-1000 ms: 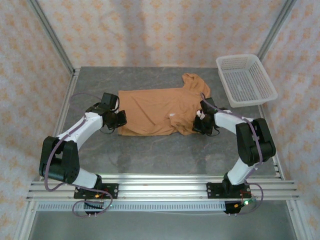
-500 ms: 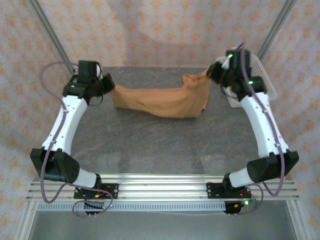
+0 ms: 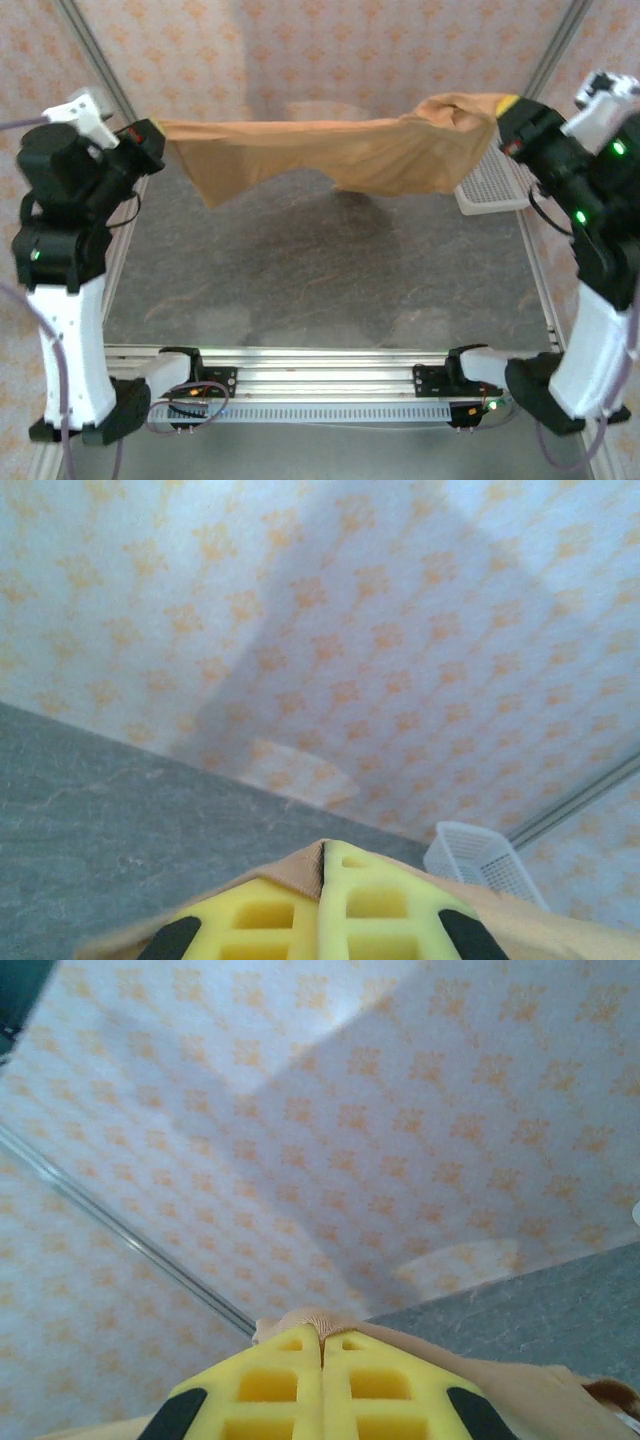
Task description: Fold the inside-out t-shirt
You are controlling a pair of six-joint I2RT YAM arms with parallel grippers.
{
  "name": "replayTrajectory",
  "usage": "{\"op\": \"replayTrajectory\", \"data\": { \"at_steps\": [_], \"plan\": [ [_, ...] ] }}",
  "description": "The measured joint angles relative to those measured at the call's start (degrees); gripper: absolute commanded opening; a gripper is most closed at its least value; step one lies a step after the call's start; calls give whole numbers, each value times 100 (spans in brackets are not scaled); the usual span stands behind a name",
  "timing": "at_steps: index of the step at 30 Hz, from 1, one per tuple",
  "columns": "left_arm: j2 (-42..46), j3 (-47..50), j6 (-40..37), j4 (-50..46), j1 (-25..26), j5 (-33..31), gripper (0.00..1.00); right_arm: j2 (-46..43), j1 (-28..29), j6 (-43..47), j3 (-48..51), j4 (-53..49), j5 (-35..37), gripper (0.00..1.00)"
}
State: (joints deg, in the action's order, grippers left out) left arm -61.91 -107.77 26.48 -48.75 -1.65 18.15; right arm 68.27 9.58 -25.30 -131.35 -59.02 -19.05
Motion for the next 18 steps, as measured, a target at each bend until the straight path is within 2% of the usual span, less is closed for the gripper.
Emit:
{"op": "replayTrajectory", "data": {
  "at_steps": [6, 10, 14, 18],
  "plan": [
    [1220, 533, 0, 11, 0, 297, 0, -1224, 0, 0, 693, -232, -42, 0],
    [1403, 1519, 26, 280, 0, 518, 0, -1353, 0, -37, 1803, 48, -181, 0],
    [551, 2597, 66, 577, 0, 564, 0, -579, 0, -70, 2911, 479, -289, 0],
    [-1294, 2498, 155, 863, -2, 610, 0, 1130, 0, -70, 2879, 1019, -282, 0]
  ]
}}
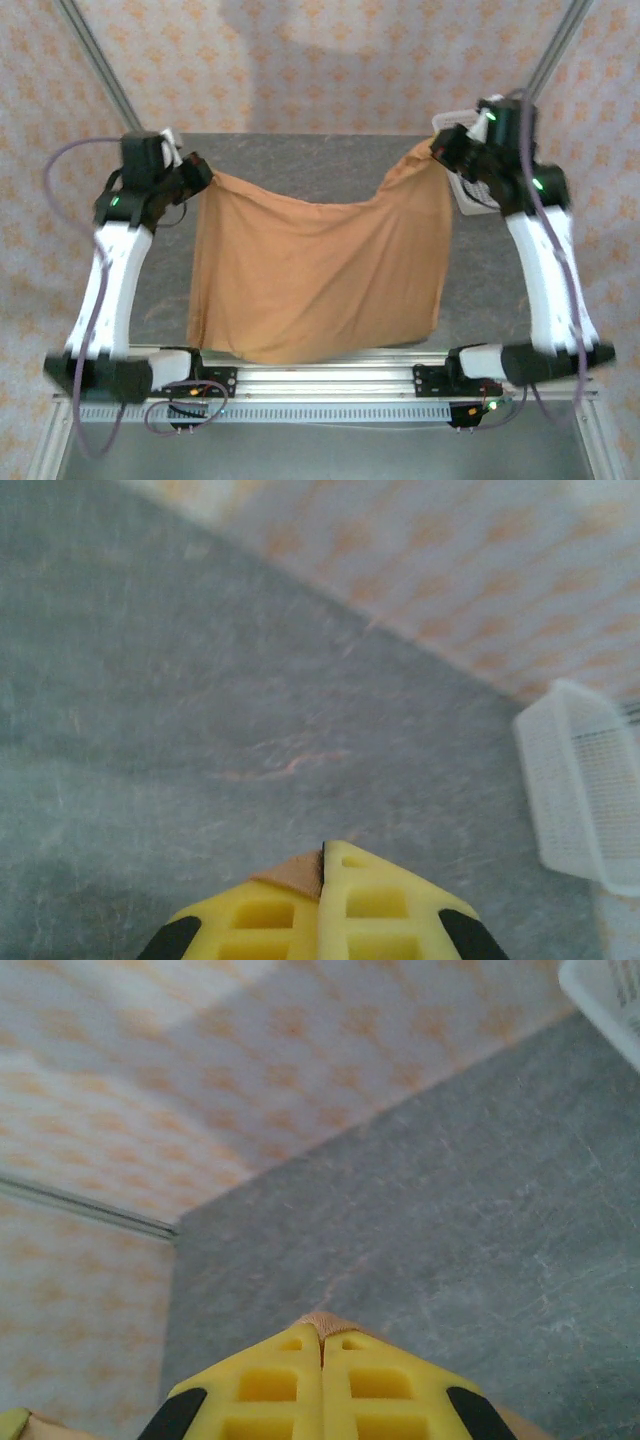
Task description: Fold the inside-out t-shirt
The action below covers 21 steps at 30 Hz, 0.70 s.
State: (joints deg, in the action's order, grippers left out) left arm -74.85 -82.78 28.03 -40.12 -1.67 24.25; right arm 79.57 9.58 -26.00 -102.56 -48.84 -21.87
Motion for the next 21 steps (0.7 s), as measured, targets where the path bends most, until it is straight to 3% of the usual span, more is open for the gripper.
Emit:
{"op": "replayTrajectory", "data": {
  "at_steps": [3, 7, 10, 12, 17, 21],
  "plan": [
    [-1263, -820, 103, 9, 2, 83, 0, 1303, -2, 2, -710, 125, 55, 0],
    [-2634, -2907, 315, -11, 0, 144, 0, 2817, -26, 9, -2916, -44, 125, 0],
    [-3287, -4459, 481, -42, 0, 254, 0, 3593, -83, 4, -4819, -129, 127, 0],
    [-3560, -5274, 586, -74, -13, 328, 0, 3716, -157, -22, -5482, -66, 57, 0],
    [-3668, -6435, 715, -94, -205, 579, 0, 3093, -378, 17, -5292, 232, -133, 0],
    [-2900, -5681, 636, 24, -439, 693, 0, 2135, -400, 199, -4153, 457, -376, 0]
  ]
}}
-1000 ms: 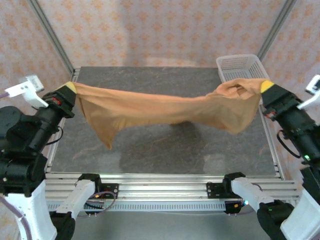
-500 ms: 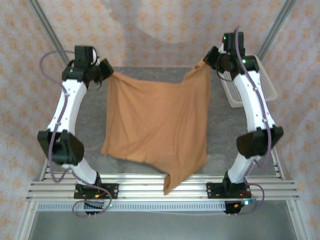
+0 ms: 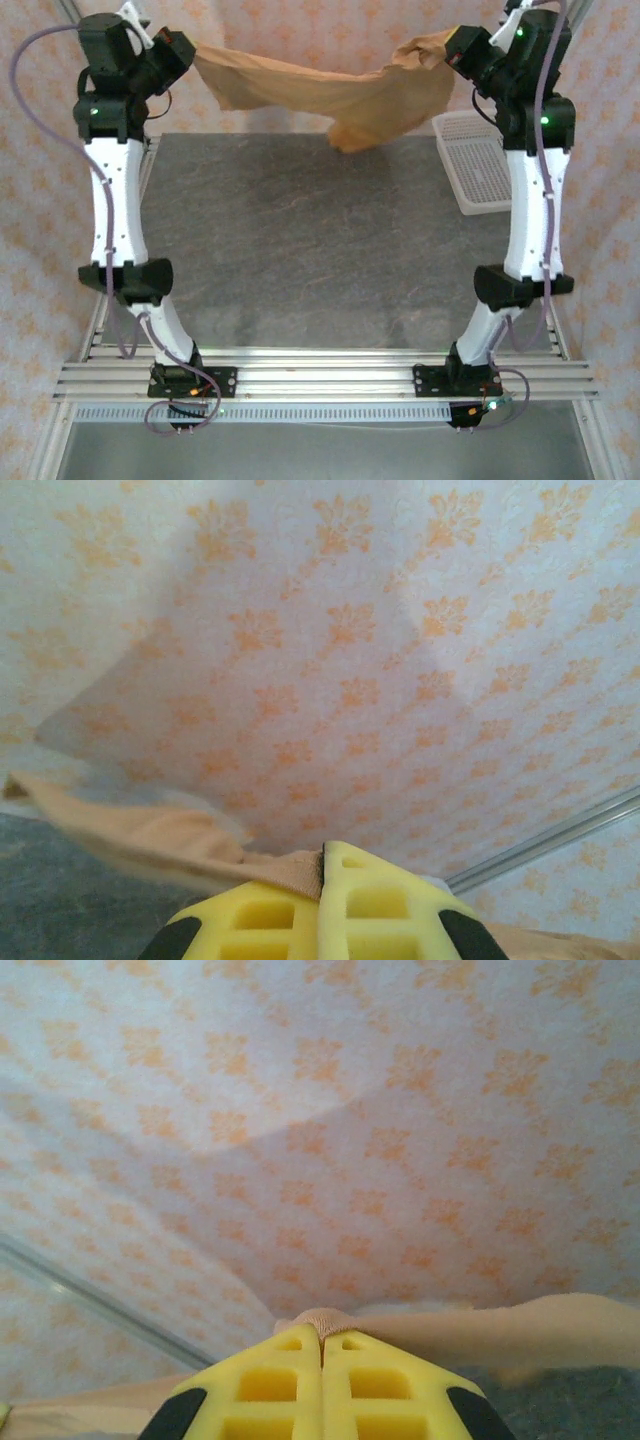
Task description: Fold the inside-out t-shirt
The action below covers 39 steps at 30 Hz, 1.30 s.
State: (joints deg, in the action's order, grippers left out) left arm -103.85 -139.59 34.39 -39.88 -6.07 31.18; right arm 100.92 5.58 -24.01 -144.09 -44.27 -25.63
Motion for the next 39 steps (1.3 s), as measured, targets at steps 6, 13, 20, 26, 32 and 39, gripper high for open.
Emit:
{"op": "replayTrajectory", "data": {
  "at_steps": [6, 13, 20, 26, 32, 39],
  "plan": [
    [2404, 3995, -275, 1078, -28, 101, 0, -2334, 70, -96, 4192, 1290, -396, 0],
    [3727, 8880, -341, 2024, -31, 70, 0, -3989, 546, -699, 9082, 2583, -457, 0],
    [3526, 11025, -232, 1976, -31, -219, 0, -4044, 778, -1655, 12045, 3316, -468, 0],
    [3386, 11007, -236, 2037, -31, -332, 0, -4245, 778, -1871, 12209, 3427, -376, 0],
    [3838, 10981, -229, 1825, -31, -490, 0, -5031, 778, -1906, 12198, 3185, -131, 1],
    [4841, 10911, -52, 1327, -22, -481, 0, -5418, 778, -1974, 12198, 2656, -7, 1]
  ]
}}
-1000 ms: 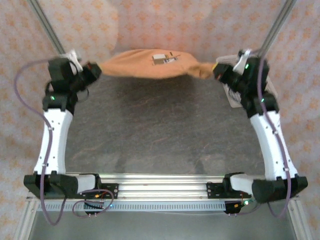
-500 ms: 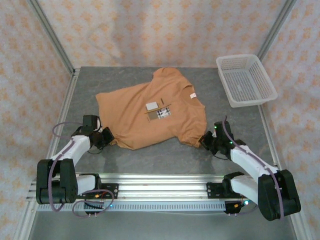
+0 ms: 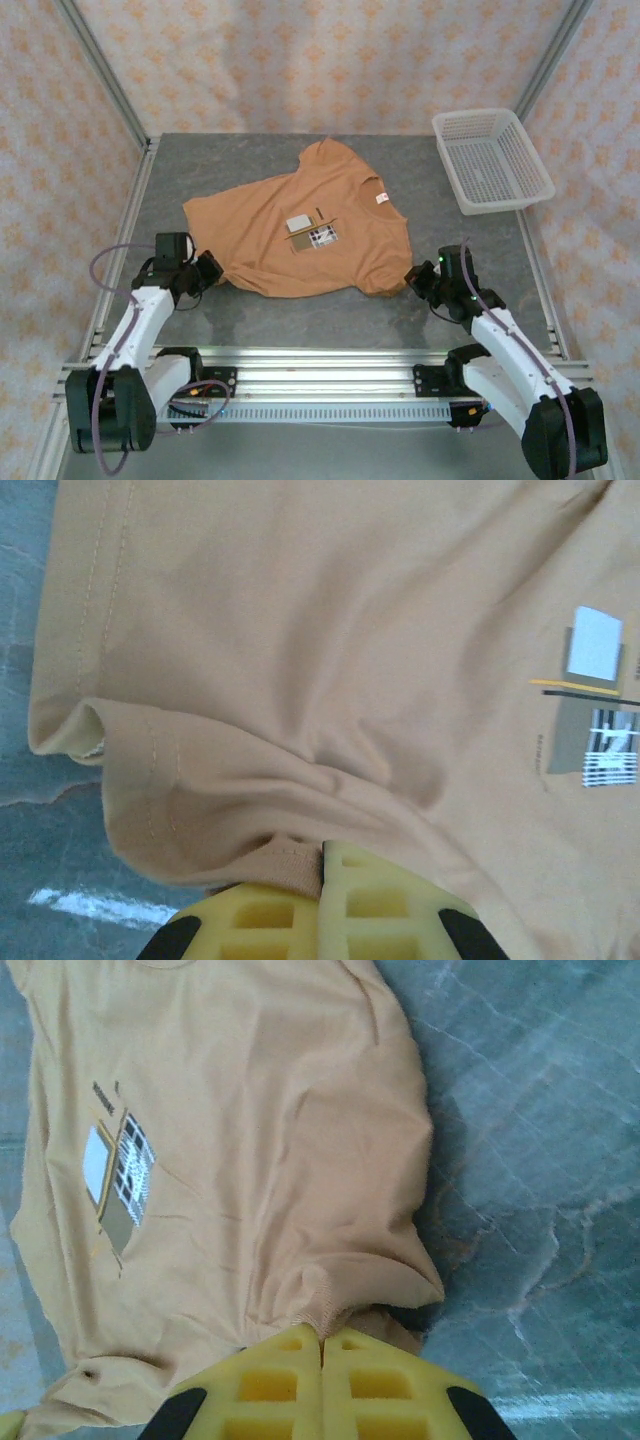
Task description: Fold the inside-out t-shirt
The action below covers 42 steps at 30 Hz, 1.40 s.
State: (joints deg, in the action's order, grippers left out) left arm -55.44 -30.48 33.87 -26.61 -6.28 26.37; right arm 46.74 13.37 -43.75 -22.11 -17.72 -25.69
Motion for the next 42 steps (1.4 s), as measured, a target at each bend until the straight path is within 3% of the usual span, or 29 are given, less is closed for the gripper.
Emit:
{"op": "replayTrajectory", "data": {
  "at_steps": [8, 11, 13, 15, 16, 18, 19, 22, 26, 30, 34, 42],
  "plan": [
    [1403, 310, 544, -549, 197, 20, 0, -433, 0, -280, -2, -566, 308, 1],
    [1923, 566, 835, -846, 256, -31, 15, -614, 0, -376, -28, -778, 463, 3],
    [2334, 667, 1010, -1134, 256, -136, 22, -704, 0, -424, -55, -946, 555, 18],
    [2741, 662, 1163, -1403, 258, -286, 46, -787, 0, -420, -136, -1204, 691, 20],
    [2959, 612, 1226, -1572, 256, -407, 51, -822, 0, -422, -205, -1333, 782, 26],
    [3257, 391, 1318, -1834, 256, -634, 50, -863, 0, -372, -424, -1604, 981, 48],
    [3331, 267, 1327, -1880, 256, -713, 46, -861, 0, -363, -535, -1703, 1067, 53],
    [3279, -186, 1351, -1880, 256, -914, 44, -741, 0, -212, -1021, -1858, 1325, 58],
    [2129, -603, 1259, -1399, 256, -931, 43, 44, 26, -74, -1582, -1399, 1325, 58],
    [-15, -1005, 1064, -592, 256, -933, 34, 1882, 234, 42, -2297, -538, 1021, 57],
    [-1834, -1513, 951, 33, 258, -922, 33, 4028, 413, 149, -3335, 188, 540, 54],
    [-4197, -3147, 752, 503, 256, -907, 33, 6824, 417, 151, -5657, 551, 39, 54]
  ]
}}
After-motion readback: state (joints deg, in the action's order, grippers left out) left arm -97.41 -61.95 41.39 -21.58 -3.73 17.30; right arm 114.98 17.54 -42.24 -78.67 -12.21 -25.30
